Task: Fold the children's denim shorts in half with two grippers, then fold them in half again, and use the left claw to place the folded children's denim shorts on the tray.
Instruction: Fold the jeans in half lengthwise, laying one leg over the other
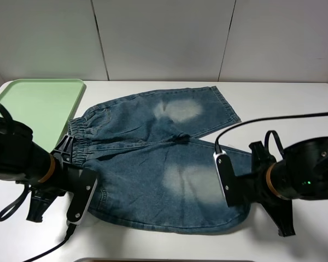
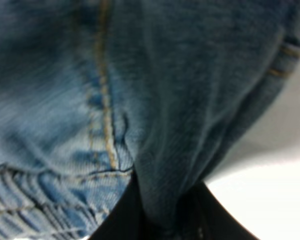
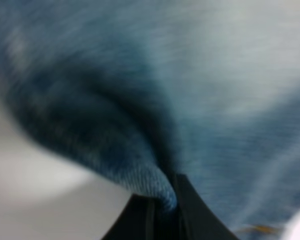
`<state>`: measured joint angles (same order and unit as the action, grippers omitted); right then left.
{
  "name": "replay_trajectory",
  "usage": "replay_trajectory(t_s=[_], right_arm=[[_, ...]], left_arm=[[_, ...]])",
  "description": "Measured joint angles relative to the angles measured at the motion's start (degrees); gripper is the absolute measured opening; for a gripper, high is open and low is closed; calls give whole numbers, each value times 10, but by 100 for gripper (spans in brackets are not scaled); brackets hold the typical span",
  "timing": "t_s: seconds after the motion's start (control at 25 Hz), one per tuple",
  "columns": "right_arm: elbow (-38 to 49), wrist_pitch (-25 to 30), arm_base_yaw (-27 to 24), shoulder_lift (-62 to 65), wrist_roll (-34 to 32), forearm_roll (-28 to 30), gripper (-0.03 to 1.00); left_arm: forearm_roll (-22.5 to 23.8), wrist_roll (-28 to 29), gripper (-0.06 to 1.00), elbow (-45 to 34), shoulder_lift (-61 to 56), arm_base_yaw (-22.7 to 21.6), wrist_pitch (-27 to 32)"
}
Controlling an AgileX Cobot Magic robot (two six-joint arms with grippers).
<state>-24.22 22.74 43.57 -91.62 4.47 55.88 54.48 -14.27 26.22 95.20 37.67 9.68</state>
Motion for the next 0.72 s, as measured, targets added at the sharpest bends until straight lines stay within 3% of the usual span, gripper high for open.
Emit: replay_trajectory(t_s=[0.28, 0.52, 0.72], right_arm=[[-94, 84, 0, 2, -162, 5, 1], [-148, 117, 0, 2, -213, 14, 1], [-202, 125, -3, 2, -275, 60, 1]], left_arm=[[0, 150, 14, -2, -75, 1, 4], [-2, 232, 14, -2, -127, 1, 6], [0, 291, 14, 12, -146, -5, 26]])
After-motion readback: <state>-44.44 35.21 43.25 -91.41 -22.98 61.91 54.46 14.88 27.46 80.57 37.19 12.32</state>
